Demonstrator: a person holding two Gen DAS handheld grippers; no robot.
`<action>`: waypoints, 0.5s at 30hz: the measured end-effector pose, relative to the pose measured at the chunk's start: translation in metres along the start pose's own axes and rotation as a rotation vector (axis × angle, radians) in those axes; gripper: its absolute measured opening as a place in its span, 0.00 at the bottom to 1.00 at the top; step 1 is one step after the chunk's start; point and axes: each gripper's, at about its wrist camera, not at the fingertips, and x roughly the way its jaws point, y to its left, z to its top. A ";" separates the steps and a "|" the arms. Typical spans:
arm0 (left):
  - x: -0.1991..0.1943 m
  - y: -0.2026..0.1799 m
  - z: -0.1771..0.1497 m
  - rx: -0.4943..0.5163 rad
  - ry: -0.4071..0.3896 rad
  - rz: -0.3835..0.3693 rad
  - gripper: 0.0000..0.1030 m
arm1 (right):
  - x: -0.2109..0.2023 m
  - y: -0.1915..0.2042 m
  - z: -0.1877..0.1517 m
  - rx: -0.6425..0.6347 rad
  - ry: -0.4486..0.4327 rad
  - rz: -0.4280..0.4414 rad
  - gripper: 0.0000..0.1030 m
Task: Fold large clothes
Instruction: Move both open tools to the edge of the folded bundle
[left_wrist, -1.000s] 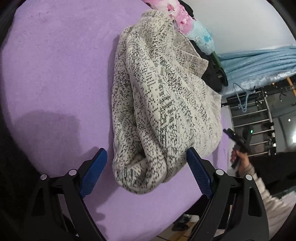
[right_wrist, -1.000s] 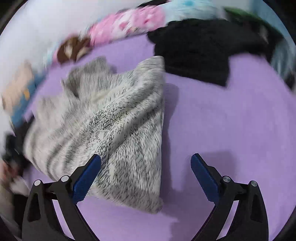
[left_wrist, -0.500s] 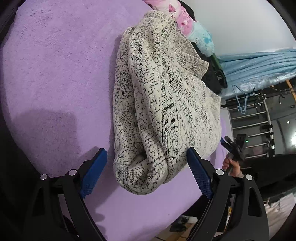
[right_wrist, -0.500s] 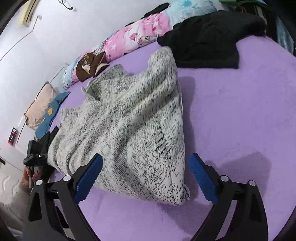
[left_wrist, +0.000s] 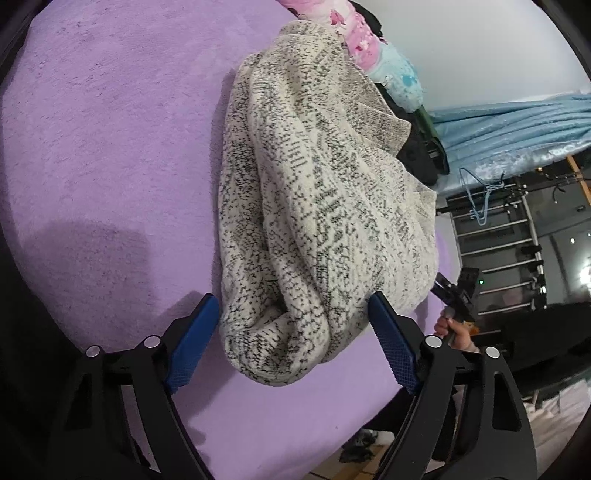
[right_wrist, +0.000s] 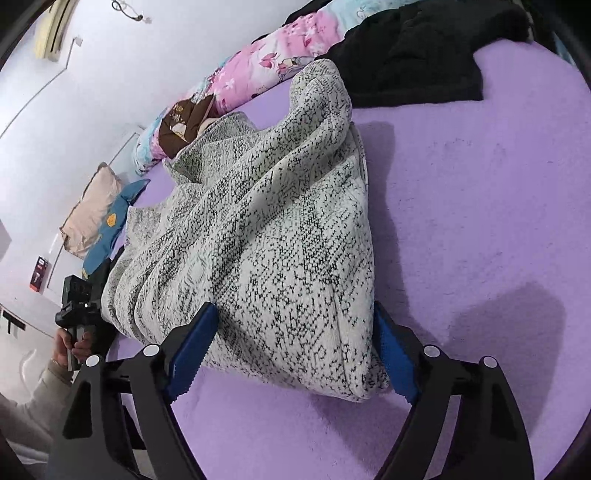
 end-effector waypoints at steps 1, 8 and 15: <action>0.000 -0.001 0.000 0.008 -0.004 0.004 0.75 | 0.000 0.000 -0.001 0.002 -0.004 0.005 0.77; -0.001 -0.010 0.000 0.046 -0.031 0.023 0.66 | -0.002 -0.001 -0.007 -0.008 -0.028 0.000 0.57; 0.001 -0.009 -0.001 0.022 -0.031 0.005 0.50 | -0.007 0.004 -0.013 -0.029 -0.079 -0.012 0.31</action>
